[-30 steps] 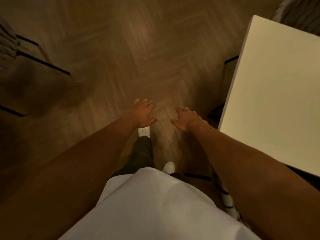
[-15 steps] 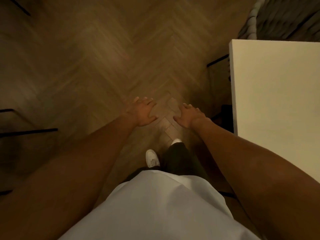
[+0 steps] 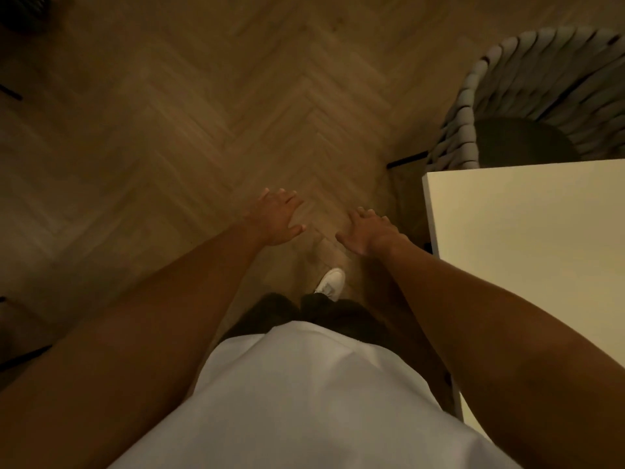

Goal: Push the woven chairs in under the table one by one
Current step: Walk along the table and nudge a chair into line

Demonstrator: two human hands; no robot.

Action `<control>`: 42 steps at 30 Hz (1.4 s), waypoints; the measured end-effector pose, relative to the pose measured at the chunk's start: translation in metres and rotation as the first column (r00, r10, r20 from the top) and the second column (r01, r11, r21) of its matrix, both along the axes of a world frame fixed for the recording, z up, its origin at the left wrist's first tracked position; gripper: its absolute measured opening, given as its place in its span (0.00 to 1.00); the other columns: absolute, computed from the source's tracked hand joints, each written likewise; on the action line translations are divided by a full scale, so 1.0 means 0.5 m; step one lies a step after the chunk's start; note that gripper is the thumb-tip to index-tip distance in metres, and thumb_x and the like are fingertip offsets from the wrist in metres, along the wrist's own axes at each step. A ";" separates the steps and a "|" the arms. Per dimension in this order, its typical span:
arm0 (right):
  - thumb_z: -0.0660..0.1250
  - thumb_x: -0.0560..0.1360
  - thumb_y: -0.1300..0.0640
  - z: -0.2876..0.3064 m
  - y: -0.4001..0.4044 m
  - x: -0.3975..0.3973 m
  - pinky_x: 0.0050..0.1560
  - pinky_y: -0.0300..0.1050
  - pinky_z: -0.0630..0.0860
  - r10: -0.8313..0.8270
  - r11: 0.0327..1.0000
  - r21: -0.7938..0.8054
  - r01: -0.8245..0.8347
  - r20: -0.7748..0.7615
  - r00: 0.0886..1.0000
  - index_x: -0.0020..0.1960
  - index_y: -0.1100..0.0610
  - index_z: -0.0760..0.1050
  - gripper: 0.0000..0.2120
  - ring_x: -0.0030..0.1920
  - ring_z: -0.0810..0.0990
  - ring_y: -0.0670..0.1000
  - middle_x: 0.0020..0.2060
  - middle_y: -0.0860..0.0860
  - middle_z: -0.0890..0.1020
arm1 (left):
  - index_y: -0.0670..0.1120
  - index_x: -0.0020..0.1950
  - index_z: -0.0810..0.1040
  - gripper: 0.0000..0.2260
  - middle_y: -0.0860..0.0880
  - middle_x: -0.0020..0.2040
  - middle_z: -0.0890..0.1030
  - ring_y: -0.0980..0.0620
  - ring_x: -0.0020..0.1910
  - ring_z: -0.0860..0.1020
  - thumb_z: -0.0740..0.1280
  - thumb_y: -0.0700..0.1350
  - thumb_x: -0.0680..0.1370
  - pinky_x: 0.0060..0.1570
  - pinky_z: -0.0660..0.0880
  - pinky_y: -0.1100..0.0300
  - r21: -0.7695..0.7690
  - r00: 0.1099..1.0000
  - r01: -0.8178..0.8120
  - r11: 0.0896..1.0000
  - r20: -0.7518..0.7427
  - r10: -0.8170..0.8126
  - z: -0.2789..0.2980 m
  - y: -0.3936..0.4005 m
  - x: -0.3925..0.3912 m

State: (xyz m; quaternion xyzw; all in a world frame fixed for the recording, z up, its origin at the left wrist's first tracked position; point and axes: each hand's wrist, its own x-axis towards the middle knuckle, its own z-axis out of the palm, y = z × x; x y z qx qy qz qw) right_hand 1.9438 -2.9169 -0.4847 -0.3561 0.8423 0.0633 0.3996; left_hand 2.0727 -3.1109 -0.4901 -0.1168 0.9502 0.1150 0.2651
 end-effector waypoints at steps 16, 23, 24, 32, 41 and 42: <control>0.56 0.81 0.35 -0.012 -0.251 -0.434 0.79 0.60 0.49 -0.222 0.975 0.002 0.222 -0.007 0.975 0.83 0.54 0.49 0.39 0.81 0.50 0.57 0.82 0.54 0.52 | 0.48 0.81 0.56 0.31 0.46 0.81 0.57 0.44 0.80 0.54 0.58 0.61 0.82 0.78 0.49 0.44 0.027 0.976 0.218 0.976 -0.002 -0.218 -0.004 -0.272 -0.500; 0.56 0.81 0.35 -0.007 -0.334 -0.605 0.79 0.61 0.51 -0.370 0.929 0.004 0.370 -0.018 0.929 0.83 0.53 0.49 0.38 0.81 0.52 0.57 0.82 0.54 0.52 | 0.48 0.81 0.56 0.32 0.45 0.81 0.58 0.45 0.80 0.55 0.58 0.61 0.81 0.78 0.49 0.44 0.011 0.923 0.384 0.923 -0.011 -0.384 0.018 -0.403 -0.746; 0.56 0.81 0.35 -0.004 -0.344 -0.623 0.79 0.60 0.51 -0.391 0.920 0.002 0.391 -0.013 0.920 0.83 0.53 0.49 0.38 0.81 0.52 0.57 0.82 0.54 0.52 | 0.48 0.81 0.56 0.32 0.46 0.81 0.58 0.45 0.80 0.55 0.58 0.61 0.82 0.78 0.49 0.44 0.006 0.915 0.404 0.915 -0.011 -0.404 0.023 -0.414 -0.776; 0.56 0.81 0.36 -0.030 -0.376 -0.816 0.79 0.61 0.52 -0.505 0.863 -0.025 0.504 -0.005 0.863 0.83 0.54 0.50 0.38 0.81 0.52 0.58 0.82 0.54 0.53 | 0.48 0.81 0.55 0.31 0.45 0.81 0.57 0.44 0.80 0.55 0.58 0.61 0.82 0.78 0.50 0.45 -0.013 0.823 0.568 0.823 0.050 -0.567 0.021 -0.453 -1.052; 0.55 0.82 0.37 -0.035 -0.301 -1.099 0.80 0.60 0.49 -0.621 0.783 -0.029 0.622 0.019 0.783 0.83 0.55 0.46 0.38 0.81 0.50 0.58 0.82 0.55 0.50 | 0.49 0.80 0.57 0.31 0.46 0.80 0.59 0.44 0.78 0.58 0.57 0.62 0.82 0.77 0.54 0.47 -0.068 0.731 0.682 0.728 0.028 -0.682 0.013 -0.399 -1.413; 0.55 0.82 0.37 -0.034 -0.287 -1.127 0.80 0.60 0.49 -0.628 0.778 -0.024 0.628 0.016 0.778 0.83 0.55 0.45 0.39 0.81 0.49 0.58 0.82 0.55 0.50 | 0.49 0.80 0.58 0.31 0.46 0.80 0.60 0.44 0.78 0.59 0.57 0.62 0.81 0.77 0.54 0.47 -0.074 0.721 0.692 0.718 0.020 -0.692 0.014 -0.386 -1.451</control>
